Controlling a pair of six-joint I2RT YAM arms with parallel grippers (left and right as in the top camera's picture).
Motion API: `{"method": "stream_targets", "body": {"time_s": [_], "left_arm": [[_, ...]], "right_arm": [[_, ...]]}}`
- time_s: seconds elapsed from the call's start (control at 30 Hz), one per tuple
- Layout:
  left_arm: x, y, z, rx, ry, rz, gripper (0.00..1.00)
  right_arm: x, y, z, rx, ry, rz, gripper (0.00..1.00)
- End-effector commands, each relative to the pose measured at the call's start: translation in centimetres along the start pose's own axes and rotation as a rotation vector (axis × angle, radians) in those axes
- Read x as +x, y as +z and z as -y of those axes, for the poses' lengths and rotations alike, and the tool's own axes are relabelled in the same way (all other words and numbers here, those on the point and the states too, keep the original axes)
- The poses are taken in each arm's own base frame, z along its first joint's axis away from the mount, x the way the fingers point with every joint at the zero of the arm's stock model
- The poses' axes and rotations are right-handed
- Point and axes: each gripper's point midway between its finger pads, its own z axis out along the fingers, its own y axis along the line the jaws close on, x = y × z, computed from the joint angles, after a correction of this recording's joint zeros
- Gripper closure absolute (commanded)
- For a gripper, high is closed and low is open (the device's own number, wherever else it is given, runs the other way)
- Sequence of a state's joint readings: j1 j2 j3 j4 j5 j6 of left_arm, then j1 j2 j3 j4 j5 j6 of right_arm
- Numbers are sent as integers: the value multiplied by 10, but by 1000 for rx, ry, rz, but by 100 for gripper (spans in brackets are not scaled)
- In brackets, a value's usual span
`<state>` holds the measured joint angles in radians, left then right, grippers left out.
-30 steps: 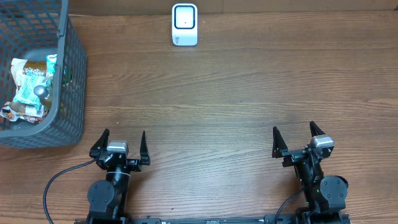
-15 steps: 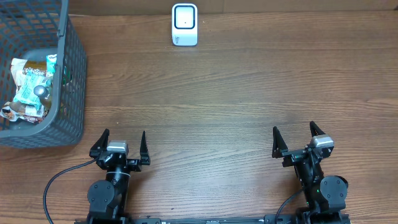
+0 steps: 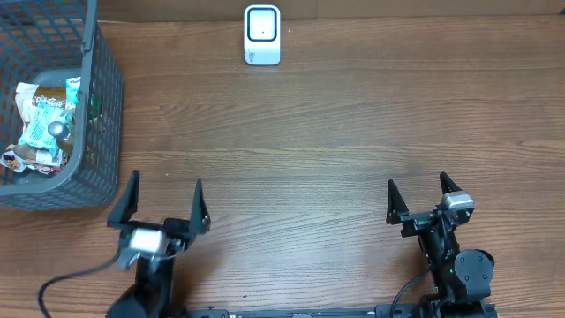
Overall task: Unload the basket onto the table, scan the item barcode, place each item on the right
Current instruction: 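Raise the left arm and swing it over the grey basket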
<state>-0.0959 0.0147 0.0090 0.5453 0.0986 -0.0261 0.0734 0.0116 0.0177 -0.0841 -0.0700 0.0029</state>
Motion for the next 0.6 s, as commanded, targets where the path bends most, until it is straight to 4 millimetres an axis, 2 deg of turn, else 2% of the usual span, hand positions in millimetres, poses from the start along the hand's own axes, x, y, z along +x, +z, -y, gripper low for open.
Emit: {"method": "stream_targets", "body": {"time_s": [0.0,0.2,0.4,0.57], "left_arm": [[-36,-3,13,80,-87,135,0],[-100,-17,17,118,-134,376,0],[-149,-22,28,186,-108,460,0],[-184,-21,29,187,-102,477,0]], "right_arm": [[2,0,1,5,-4,3,0],[2,0,1,5,-5,3,0],[2,0,1,5,-4,3,0],[2,0,1,5,-4,3,0]]}}
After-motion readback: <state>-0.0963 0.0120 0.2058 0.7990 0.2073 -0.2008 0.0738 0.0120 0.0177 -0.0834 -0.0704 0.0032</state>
